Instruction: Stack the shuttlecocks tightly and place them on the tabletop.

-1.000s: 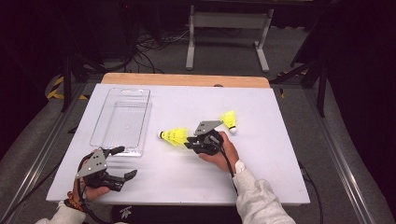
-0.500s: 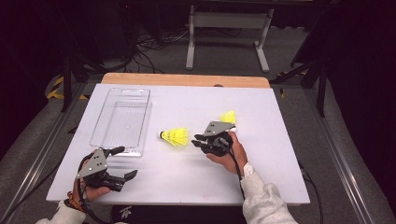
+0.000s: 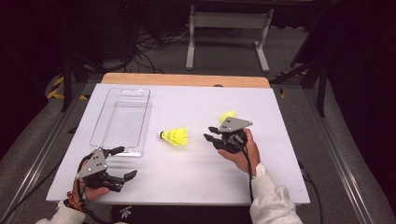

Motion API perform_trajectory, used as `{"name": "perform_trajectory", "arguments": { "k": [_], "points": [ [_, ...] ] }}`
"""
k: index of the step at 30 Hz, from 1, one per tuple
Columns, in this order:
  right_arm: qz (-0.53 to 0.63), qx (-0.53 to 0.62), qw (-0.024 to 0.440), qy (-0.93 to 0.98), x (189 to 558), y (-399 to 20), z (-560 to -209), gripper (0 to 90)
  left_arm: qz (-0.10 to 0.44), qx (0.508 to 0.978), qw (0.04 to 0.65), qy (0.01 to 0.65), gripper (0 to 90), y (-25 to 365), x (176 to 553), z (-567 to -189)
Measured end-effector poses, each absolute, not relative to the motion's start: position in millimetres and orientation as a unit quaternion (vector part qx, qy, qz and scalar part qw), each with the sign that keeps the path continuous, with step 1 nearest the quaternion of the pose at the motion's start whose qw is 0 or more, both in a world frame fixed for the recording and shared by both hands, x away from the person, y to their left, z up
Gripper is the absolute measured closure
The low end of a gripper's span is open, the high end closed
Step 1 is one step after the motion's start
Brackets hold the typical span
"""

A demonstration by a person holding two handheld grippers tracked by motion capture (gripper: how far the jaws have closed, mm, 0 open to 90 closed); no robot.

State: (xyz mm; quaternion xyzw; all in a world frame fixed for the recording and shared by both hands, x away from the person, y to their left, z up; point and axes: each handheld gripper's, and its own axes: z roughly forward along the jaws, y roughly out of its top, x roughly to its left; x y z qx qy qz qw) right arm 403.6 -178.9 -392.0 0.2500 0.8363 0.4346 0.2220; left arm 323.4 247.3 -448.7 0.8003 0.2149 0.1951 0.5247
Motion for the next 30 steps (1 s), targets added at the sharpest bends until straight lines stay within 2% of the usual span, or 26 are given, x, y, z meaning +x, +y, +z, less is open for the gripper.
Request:
{"name": "perform_trajectory", "arguments": {
  "k": [10,12,13,18,19,26,30],
  "points": [
    [0.434,0.301,0.278,0.803,408,-211,-380,46.7,0.194,0.802,0.523,0.214,7.9,247,324,-449],
    [0.425,0.323,0.294,0.793,411,-217,-381,37.0,0.194,0.803,0.521,0.213,7.9,246,324,-449],
    [0.417,0.330,0.302,0.791,413,-219,-382,34.9,0.194,0.803,0.521,0.212,7.8,246,324,-449],
    [0.414,0.351,0.301,0.784,420,-225,-388,28.6,0.193,0.803,0.521,0.213,7.9,246,324,-449],
    [0.409,0.369,0.298,0.780,428,-230,-396,24.6,0.192,0.804,0.521,0.213,7.9,246,324,-450],
    [0.393,0.411,0.280,0.773,445,-238,-416,20.8,0.192,0.804,0.521,0.214,7.9,246,325,-450],
    [0.375,0.432,0.272,0.774,456,-242,-431,25.2,0.191,0.804,0.521,0.214,7.9,246,325,-450]
  ]
}}
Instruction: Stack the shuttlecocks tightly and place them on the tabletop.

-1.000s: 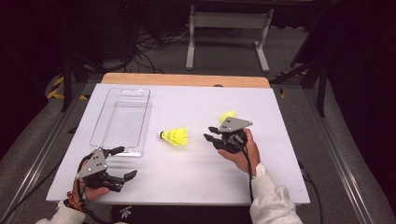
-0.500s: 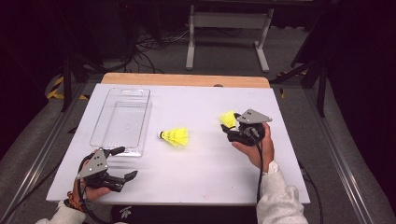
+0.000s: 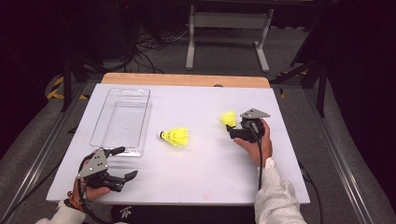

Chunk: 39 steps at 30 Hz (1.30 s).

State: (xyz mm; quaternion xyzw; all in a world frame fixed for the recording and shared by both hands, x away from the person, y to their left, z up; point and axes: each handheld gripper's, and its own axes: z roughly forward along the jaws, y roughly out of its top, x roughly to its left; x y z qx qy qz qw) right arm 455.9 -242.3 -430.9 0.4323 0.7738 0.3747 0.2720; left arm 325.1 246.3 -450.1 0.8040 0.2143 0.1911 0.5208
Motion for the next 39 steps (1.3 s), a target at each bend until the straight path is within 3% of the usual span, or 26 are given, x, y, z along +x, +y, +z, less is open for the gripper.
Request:
{"name": "perform_trajectory", "arguments": {
  "k": [14,31,39],
  "points": [
    [0.340,0.443,0.238,0.795,465,-238,-448,42.5,0.190,0.806,0.519,0.212,7.9,246,325,-450],
    [0.329,0.443,0.234,0.800,466,-237,-452,63.5,0.190,0.807,0.518,0.211,7.9,246,325,-450],
    [0.328,0.441,0.239,0.801,465,-237,-451,64.9,0.191,0.807,0.518,0.211,7.9,246,325,-450]
  ]
}}
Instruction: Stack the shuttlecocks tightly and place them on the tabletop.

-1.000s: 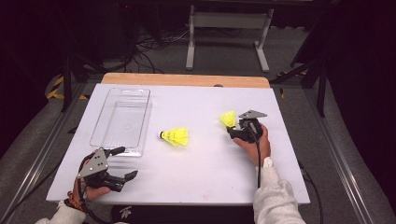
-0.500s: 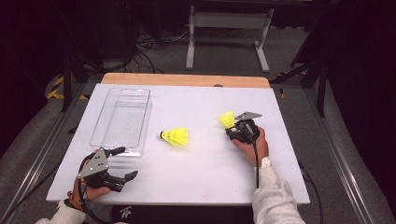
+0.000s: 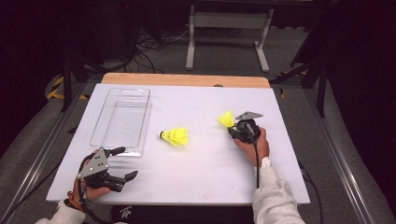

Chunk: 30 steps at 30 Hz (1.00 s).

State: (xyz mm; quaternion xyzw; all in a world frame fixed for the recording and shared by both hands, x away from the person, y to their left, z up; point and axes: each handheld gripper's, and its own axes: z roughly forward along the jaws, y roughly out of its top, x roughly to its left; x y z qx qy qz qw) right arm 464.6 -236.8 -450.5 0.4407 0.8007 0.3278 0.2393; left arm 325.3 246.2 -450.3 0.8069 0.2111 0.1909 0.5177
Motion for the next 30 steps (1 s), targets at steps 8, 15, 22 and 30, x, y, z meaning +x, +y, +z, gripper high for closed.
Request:
{"name": "perform_trajectory", "arguments": {
  "k": [8,15,22,30],
  "points": [
    [0.332,0.423,0.247,0.806,454,-230,-442,65.1,0.193,0.806,0.518,0.212,7.9,247,325,-450],
    [0.352,0.401,0.226,0.815,434,-218,-432,65.1,0.194,0.804,0.520,0.212,7.9,247,324,-450],
    [0.361,0.370,0.190,0.834,406,-199,-430,65.1,0.193,0.805,0.519,0.213,7.9,246,324,-450],
    [0.342,0.358,0.172,0.852,393,-188,-442,65.1,0.194,0.805,0.518,0.213,7.9,245,324,-450]
  ]
}}
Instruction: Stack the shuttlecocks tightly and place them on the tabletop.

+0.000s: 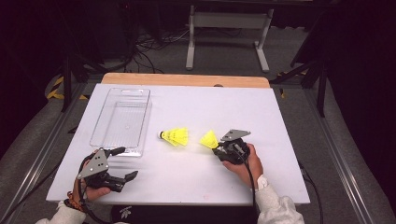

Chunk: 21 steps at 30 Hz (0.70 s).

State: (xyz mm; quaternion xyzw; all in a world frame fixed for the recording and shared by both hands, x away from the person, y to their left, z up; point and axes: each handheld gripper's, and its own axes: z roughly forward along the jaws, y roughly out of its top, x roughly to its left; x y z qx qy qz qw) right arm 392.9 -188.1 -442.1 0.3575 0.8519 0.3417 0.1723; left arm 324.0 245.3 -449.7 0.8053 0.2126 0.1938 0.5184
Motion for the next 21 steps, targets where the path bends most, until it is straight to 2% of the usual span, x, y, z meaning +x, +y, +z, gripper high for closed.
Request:
{"name": "perform_trajectory", "arguments": {
  "k": [7,10,14,18,21],
  "points": [
    [0.332,0.358,0.163,0.857,396,-188,-449,64.5,0.194,0.804,0.520,0.213,7.9,247,324,-450],
    [0.329,0.359,0.163,0.858,396,-188,-450,58.4,0.195,0.805,0.519,0.212,7.9,247,324,-449],
    [0.329,0.358,0.160,0.859,398,-189,-451,56.5,0.194,0.805,0.520,0.213,7.9,247,324,-449],
    [0.324,0.355,0.163,0.862,401,-190,-449,47.1,0.194,0.804,0.520,0.213,7.9,247,324,-449],
    [0.341,0.337,0.158,0.863,404,-191,-443,36.6,0.195,0.804,0.520,0.214,7.9,247,324,-449]
  ]
}}
